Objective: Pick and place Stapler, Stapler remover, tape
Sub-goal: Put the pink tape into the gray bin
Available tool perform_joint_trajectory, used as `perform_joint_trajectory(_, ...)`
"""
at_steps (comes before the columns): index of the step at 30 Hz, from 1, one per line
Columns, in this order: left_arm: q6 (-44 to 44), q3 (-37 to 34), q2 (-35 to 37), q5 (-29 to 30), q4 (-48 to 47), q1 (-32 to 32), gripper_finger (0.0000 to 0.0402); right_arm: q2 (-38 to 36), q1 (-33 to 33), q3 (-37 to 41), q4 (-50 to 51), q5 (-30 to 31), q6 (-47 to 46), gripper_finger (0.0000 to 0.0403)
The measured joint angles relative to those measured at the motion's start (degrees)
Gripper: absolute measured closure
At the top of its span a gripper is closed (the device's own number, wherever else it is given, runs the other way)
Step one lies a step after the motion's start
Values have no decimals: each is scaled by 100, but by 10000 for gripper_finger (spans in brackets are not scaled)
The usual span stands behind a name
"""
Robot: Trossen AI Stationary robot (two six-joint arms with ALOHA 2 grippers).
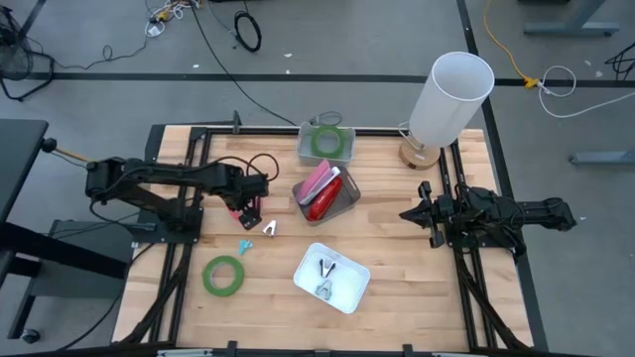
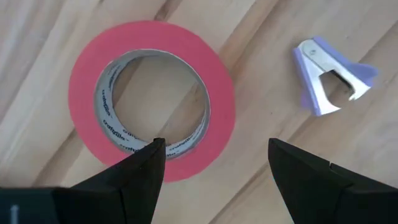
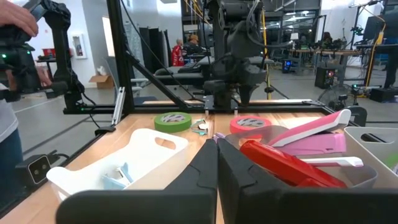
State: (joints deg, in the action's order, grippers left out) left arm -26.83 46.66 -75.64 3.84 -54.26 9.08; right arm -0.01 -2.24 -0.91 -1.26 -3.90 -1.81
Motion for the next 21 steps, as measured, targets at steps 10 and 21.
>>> perform_joint_trajectory(10, 48, -221, -376, 126, 565, 0, 118, 0, 0, 0, 0, -1, -1, 401)
perform_joint_trajectory(21, 65, -221, -1030, 458, 784, 0, 118, 0, 1, 0, 0, -2, -1, 401)
